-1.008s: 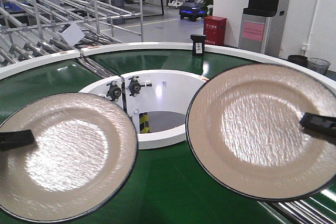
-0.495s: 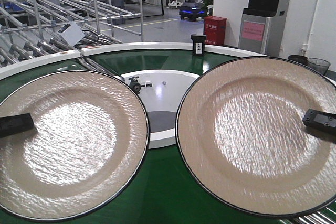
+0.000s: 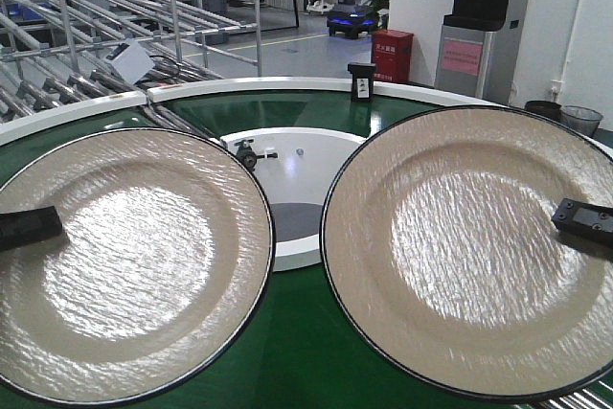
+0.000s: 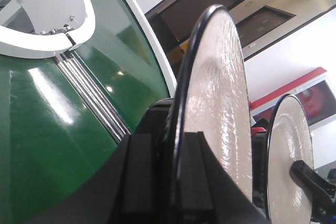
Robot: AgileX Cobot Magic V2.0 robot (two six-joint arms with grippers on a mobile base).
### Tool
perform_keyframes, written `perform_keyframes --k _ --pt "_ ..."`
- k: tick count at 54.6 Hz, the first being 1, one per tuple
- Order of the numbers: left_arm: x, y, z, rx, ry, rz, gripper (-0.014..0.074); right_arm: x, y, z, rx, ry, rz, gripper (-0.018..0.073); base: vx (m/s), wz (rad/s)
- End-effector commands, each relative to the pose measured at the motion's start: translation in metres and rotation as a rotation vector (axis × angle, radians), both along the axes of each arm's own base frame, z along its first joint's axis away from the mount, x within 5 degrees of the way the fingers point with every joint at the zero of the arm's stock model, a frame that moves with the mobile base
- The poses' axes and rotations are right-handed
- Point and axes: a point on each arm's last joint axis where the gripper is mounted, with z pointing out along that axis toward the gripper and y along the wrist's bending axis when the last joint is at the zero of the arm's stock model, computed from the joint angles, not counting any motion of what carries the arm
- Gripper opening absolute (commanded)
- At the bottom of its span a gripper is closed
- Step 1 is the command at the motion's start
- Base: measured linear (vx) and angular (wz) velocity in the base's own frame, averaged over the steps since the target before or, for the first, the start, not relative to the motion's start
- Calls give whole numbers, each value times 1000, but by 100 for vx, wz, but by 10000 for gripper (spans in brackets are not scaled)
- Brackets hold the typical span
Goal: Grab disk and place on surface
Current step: 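Hold both plates raised while the base drives to the steel table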
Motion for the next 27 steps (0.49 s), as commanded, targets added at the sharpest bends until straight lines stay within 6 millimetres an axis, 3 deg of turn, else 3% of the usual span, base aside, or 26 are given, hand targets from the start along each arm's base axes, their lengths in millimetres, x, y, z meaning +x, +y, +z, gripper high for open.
perform_keyframes --k 1,27 --pt "-7 -3 28 -136 -101 -13 -1 -4 1 22 104 -80 -12 -9 0 0" --pt "-7 -3 28 -136 -101 -13 -1 -4 1 22 104 -80 -12 -9 -3 -9"
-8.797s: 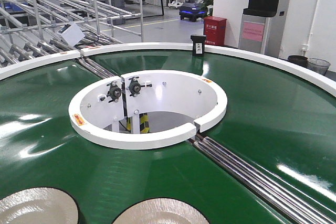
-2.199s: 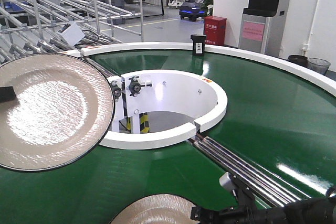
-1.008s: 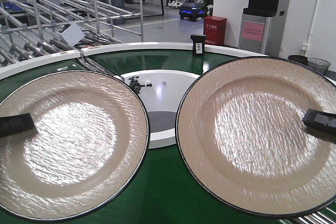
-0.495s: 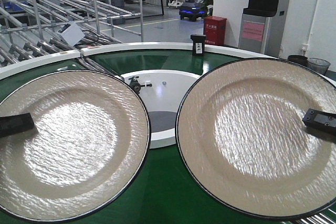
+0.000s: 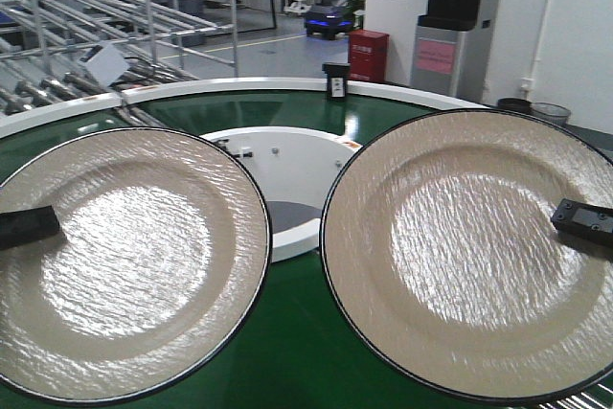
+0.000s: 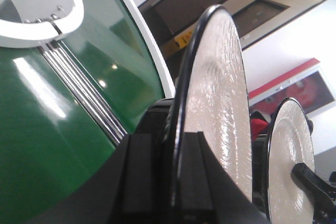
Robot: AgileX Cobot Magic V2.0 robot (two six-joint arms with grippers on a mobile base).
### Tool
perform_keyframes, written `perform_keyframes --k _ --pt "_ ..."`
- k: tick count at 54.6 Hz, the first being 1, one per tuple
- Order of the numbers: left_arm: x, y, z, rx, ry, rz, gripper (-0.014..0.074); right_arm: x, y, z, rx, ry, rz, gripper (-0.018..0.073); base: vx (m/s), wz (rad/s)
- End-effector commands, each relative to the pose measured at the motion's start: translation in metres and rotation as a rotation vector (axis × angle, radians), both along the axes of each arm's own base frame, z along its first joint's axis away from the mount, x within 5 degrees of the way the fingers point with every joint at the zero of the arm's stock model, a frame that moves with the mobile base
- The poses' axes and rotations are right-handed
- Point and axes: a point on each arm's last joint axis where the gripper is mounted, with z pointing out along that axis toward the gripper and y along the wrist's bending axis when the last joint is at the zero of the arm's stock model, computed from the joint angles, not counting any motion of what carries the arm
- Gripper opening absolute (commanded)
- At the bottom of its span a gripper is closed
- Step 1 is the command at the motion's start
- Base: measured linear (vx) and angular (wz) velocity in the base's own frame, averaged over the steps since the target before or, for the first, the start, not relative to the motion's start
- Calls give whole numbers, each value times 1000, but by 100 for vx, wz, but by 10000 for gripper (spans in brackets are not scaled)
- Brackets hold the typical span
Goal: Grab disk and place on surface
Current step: 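Hold both plates raised while the base drives to the steel table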
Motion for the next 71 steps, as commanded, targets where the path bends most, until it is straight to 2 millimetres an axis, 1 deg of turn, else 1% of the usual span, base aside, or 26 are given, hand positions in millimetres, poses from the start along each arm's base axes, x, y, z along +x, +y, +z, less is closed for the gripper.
perform_keyframes --k 1,71 --pt "-7 -4 28 -137 -102 -16 -1 -4 1 23 104 -81 -12 -9 -11 -28" --pt "-7 -4 28 -137 -102 -19 -1 -4 1 23 83 -95 -10 -9 -13 -49"
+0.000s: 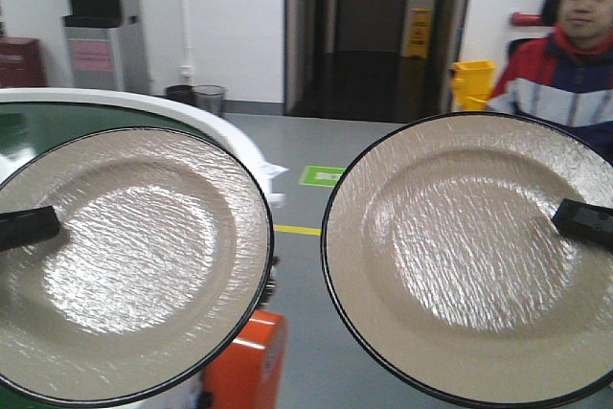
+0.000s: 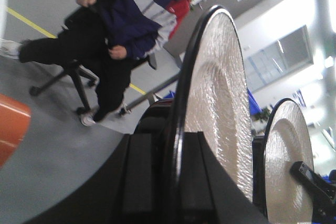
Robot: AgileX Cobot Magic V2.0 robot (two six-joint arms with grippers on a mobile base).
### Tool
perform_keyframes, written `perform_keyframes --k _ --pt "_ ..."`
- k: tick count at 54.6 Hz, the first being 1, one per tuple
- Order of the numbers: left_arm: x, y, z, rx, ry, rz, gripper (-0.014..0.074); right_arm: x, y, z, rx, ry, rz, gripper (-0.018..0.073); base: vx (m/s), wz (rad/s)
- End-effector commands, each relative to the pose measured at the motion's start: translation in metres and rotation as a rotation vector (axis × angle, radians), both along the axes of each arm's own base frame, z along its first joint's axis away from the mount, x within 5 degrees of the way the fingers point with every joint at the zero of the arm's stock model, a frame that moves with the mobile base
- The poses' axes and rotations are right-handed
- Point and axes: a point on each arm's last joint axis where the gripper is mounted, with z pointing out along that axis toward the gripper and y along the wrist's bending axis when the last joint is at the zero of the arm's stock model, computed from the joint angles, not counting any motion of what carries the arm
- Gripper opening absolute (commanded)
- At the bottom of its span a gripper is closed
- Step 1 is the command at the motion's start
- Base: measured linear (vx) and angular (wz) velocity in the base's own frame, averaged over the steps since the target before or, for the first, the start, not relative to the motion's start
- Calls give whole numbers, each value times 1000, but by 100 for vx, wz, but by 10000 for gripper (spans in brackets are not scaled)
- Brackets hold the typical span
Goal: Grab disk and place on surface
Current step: 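Hold both plates raised while the base drives to the steel table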
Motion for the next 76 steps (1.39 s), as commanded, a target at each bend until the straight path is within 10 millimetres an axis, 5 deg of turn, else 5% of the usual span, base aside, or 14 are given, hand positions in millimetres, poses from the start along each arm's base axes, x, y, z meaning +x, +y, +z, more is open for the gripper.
perform_keyframes --k 1,76 --pt "-7 -4 28 -137 -102 -16 -1 -4 1 23 100 -83 -9 -9 -9 -51" --pt "-7 -4 28 -137 -102 -17 -1 -5 1 22 100 -83 -2 -9 17 -50"
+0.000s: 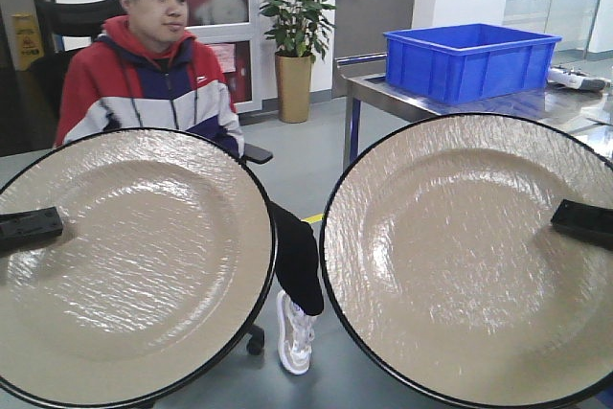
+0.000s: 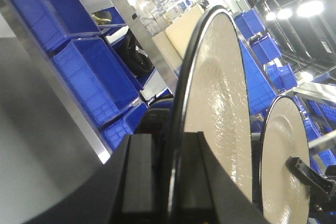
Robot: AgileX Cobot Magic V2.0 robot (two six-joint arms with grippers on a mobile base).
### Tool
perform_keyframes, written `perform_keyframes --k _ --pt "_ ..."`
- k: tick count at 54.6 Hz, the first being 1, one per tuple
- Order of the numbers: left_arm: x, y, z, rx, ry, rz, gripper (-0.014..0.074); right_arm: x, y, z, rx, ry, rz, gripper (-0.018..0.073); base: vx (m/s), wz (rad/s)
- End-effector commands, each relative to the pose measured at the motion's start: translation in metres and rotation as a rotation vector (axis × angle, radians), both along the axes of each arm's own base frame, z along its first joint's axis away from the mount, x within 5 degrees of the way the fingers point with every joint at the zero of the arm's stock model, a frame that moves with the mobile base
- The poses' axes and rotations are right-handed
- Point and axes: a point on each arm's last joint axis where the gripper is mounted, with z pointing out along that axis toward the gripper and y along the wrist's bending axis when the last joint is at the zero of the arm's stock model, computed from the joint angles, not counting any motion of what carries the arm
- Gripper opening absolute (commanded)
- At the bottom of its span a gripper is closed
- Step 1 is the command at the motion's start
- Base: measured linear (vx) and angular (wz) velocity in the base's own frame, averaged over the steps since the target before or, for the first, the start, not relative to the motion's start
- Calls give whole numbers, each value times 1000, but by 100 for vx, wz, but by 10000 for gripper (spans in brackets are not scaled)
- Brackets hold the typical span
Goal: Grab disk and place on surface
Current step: 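Hold both plates raised while the base drives to the steel table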
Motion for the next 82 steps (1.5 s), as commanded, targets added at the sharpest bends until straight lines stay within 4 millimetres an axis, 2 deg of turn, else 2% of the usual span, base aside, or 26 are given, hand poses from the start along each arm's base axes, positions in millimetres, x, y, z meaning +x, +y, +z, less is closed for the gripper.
perform_keyframes --k 1,33,82 --pt "-6 -3 28 -135 -100 -7 -1 -4 1 23 104 -83 -7 -9 44 -14" --pt "-6 -3 28 -135 -100 -7 1 -4 1 23 79 -99 -1 -9 50 -22" --pt "-6 -3 28 -135 -100 -6 1 -4 1 23 79 -99 -4 -9 48 -48"
